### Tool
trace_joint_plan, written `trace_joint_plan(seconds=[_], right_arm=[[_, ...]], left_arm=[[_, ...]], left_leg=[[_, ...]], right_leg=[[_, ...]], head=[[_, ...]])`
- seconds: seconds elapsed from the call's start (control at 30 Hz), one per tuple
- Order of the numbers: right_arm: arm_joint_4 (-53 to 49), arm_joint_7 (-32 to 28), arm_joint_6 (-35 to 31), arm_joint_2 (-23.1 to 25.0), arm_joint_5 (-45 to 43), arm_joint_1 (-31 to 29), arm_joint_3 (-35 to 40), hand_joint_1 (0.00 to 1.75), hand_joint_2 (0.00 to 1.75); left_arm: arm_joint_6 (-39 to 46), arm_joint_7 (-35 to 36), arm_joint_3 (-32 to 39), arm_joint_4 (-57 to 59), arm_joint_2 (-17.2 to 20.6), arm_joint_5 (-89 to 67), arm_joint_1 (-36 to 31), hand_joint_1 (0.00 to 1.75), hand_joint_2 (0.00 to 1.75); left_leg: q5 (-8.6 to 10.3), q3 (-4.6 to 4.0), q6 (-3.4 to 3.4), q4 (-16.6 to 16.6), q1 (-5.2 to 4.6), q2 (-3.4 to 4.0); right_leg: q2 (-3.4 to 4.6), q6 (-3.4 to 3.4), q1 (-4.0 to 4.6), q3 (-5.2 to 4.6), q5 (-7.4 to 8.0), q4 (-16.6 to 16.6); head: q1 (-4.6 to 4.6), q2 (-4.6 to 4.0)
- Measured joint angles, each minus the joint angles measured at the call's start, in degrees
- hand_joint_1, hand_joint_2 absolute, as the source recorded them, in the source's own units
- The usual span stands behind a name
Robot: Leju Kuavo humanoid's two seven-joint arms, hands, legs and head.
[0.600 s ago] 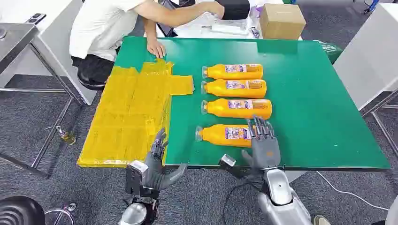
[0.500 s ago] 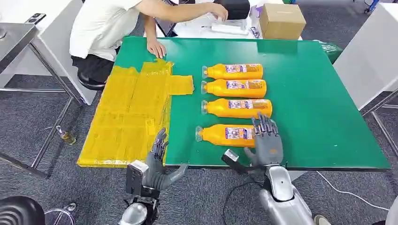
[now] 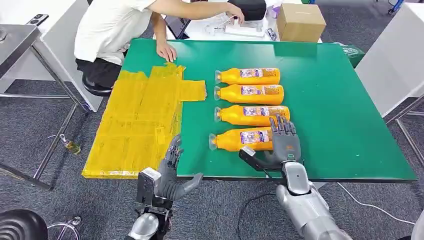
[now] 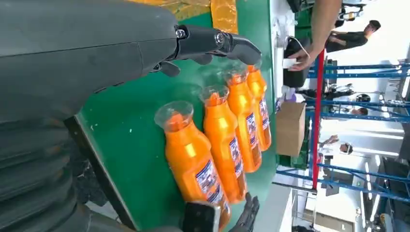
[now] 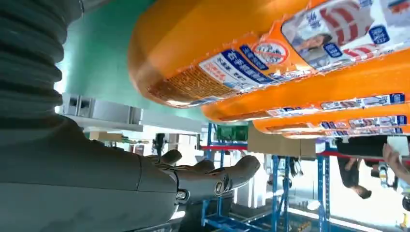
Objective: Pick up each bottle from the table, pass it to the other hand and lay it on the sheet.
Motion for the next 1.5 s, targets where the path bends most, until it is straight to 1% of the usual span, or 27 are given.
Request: trace_joint_plan(seconds=[0.2,0.27,0.37,0.4,0.43,0.53,0.57,0.6,1.07,1.2,1.3,1.37,1.5], right_arm=[[1.9,-0.1,0.5,0.5,-0.4,-1.2,0.0,0.00,1.75],[2.6,0.0,1.9,0.5,-0.7,-1.7,0.0,0.00,1.75],[4.4,0.0,5.8,0.6,-0.7,-2.8,0.2,0.00,1.75],[4.8,0.1,6.8,0.6,-0.7,-3.2,0.2,1.38,1.75],[5.3,0.3,8.2,0.6,-0.8,-3.7,0.3,1.69,1.75],[6.6,0.7,13.2,0.6,-2.2,-5.2,0.9,1.69,1.75],[7.0,0.6,14.1,0.5,-2.7,-5.5,1.1,1.75,1.75],[7.3,0.6,14.7,0.5,-2.8,-5.8,1.2,1.75,1.75],[8.6,-0.8,15.5,-0.3,-5.5,-7.2,2.0,1.75,1.75],[8.5,-5.7,15.4,-0.4,-10.8,-6.7,2.0,1.75,1.75],[5.9,-14.5,19.5,-0.5,-22.9,-5.2,1.8,1.75,1.75],[3.3,-17.6,21.5,-0.4,-28.6,-3.7,1.8,1.75,1.75],[-2.1,-21.3,24.8,-0.4,-36.8,-0.5,1.8,1.75,1.75]], left_arm=[[0.0,0.0,-0.1,0.4,0.0,0.1,-0.2,0.00,1.75],[-0.4,0.1,-0.2,0.5,0.0,0.4,-0.3,0.00,1.75],[-1.8,0.7,-0.4,0.5,-0.1,1.7,-0.5,0.00,1.75],[-1.9,0.7,-0.5,0.5,-0.1,1.9,-0.5,0.00,1.75],[-2.1,0.8,-0.5,0.5,-0.1,2.0,-0.6,0.00,1.75],[-2.6,1.0,-0.5,0.5,-0.1,2.2,-0.7,0.00,1.75],[-2.8,1.1,-0.5,0.5,-0.1,2.4,-0.7,0.00,1.75],[-2.8,1.2,-0.5,0.5,-0.1,2.4,-0.8,0.00,1.75],[-3.1,1.2,-0.6,0.5,-0.1,2.5,-1.0,0.00,1.75],[-3.1,1.2,-0.6,0.2,-0.1,2.5,-1.0,0.00,1.75],[-3.7,1.2,-0.6,-0.5,0.1,2.5,-0.7,0.00,1.75],[-3.8,1.1,-0.6,-0.7,0.1,2.5,-0.7,0.00,1.75],[-4.1,0.8,-0.6,-1.4,0.2,2.9,-0.4,0.00,1.75]], left_leg=[[0.00,0.00,0.00,0.0,0.00,0.00],[0.00,-0.01,0.00,0.0,0.00,0.00],[0.00,-0.01,0.00,0.0,0.00,0.00],[0.00,-0.01,0.00,0.0,0.00,0.00],[0.00,0.01,0.00,0.0,0.00,0.00],[0.00,0.05,0.00,0.0,0.00,0.01],[0.00,0.06,0.00,0.0,0.00,0.01],[0.00,0.07,0.00,0.0,0.00,0.00],[0.01,0.12,0.01,0.0,0.00,-0.01],[0.01,0.13,0.01,0.0,0.00,-0.01],[-0.03,0.18,-0.01,0.0,0.01,0.05],[-0.04,0.23,-0.01,0.0,0.01,0.11],[-0.04,0.21,-0.02,0.0,0.03,0.08]], right_leg=[[0.00,0.00,0.00,0.00,0.00,0.0],[0.00,0.00,0.00,0.00,0.00,0.0],[0.00,0.00,0.00,0.00,0.00,0.0],[0.00,0.00,0.00,0.00,0.00,0.0],[0.01,0.00,0.00,0.00,0.00,0.0],[0.00,0.00,0.00,0.03,0.00,0.0],[0.00,0.00,0.00,0.04,0.00,0.0],[0.00,0.00,0.00,0.05,0.00,0.0],[-0.02,0.00,0.00,0.10,0.00,0.0],[-0.02,0.00,0.00,0.12,0.00,0.0],[0.01,-0.01,0.01,0.11,0.01,0.0],[0.02,-0.01,0.02,0.12,0.01,0.0],[0.01,-0.01,0.03,0.13,0.00,0.0]], head=[[0.00,0.00],[0.00,0.00],[0.00,0.00],[0.00,0.00],[-0.02,0.00],[-0.02,0.00],[0.00,0.00],[0.00,0.00],[0.00,0.00],[0.00,0.00],[0.00,0.00],[0.00,0.00],[0.00,0.00]])
